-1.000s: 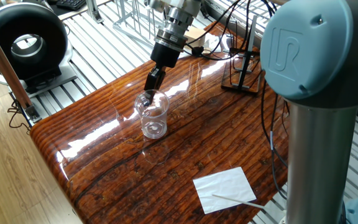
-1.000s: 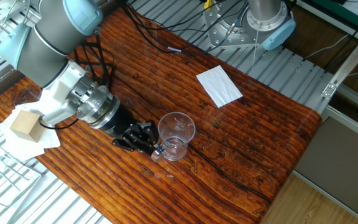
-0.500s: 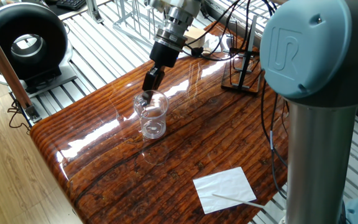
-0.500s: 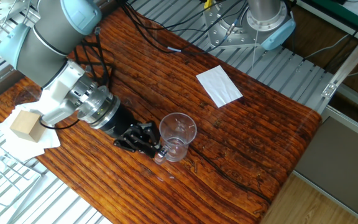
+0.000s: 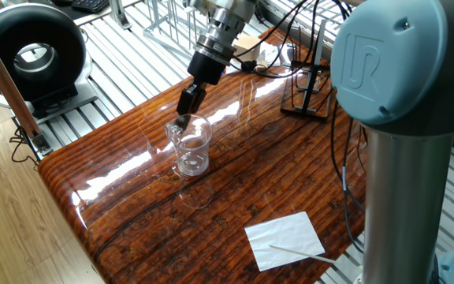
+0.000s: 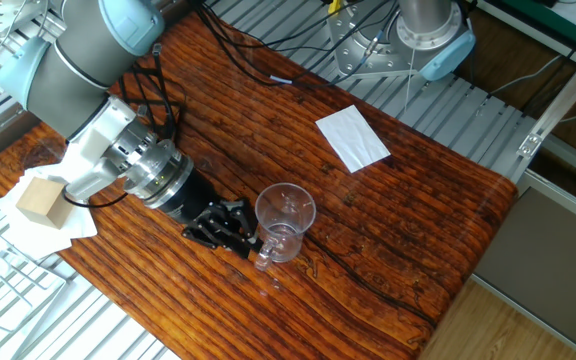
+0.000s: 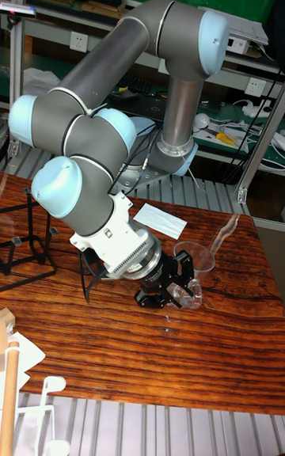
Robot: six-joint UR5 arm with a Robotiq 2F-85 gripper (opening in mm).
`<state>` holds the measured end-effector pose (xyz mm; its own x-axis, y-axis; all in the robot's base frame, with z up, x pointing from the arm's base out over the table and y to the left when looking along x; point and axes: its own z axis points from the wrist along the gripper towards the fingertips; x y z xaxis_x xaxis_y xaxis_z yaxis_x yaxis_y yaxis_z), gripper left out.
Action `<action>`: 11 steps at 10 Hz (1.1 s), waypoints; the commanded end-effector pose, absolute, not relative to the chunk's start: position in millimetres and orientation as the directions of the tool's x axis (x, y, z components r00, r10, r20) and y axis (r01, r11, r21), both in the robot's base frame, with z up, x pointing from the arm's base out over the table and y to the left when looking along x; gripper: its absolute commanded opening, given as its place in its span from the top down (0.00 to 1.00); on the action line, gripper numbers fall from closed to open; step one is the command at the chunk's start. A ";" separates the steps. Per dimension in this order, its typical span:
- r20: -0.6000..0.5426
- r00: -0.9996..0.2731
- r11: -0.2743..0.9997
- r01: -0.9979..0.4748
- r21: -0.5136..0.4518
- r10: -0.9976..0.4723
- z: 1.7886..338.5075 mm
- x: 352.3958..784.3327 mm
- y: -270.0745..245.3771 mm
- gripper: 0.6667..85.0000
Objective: Put the cup on the cup rack
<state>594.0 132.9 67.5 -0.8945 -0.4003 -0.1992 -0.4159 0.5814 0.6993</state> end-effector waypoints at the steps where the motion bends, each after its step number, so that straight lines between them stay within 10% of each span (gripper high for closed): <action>1: -0.219 -0.897 0.582 -0.419 0.697 -0.384 70.2 600.9 134.0 0.60; 11: -0.231 -0.894 0.620 -0.435 0.653 -0.383 60.2 609.6 125.5 0.60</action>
<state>603.3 124.3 57.1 -0.8899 -0.4018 -0.2160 -0.4378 0.6190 0.6521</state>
